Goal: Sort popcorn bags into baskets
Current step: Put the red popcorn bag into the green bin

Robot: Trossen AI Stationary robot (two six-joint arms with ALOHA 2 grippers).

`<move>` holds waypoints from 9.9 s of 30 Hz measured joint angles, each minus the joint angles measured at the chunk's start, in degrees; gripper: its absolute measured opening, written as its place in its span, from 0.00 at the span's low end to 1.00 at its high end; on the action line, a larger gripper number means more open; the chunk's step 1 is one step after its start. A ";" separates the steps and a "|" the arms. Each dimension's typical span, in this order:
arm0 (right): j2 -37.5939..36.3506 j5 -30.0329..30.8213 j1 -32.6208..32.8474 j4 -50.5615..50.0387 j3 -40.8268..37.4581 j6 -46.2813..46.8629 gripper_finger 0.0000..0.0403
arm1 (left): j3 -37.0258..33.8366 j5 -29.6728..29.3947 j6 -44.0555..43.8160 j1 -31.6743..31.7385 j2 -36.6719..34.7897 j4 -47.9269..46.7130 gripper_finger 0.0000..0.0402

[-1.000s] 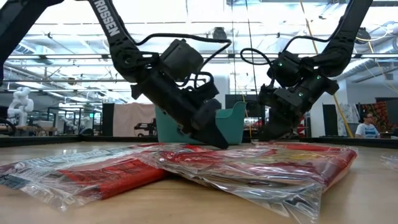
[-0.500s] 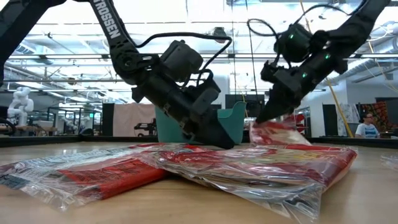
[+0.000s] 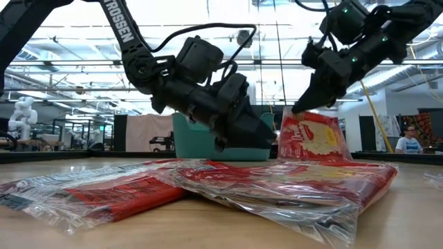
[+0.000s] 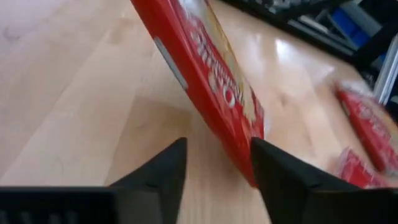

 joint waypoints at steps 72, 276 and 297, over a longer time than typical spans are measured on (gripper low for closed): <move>34.08 2.39 7.77 26.82 20.20 -2.42 0.41 | 0.01 -15.60 42.55 1.68 -32.51 -55.99 0.06; 11.34 24.16 16.90 36.67 -7.67 20.37 0.32 | -39.04 -4.27 28.33 3.08 -63.45 -26.26 0.24; 27.93 29.16 25.43 49.00 -2.61 25.00 0.32 | -42.29 -27.90 21.73 -42.10 -44.11 1.83 0.65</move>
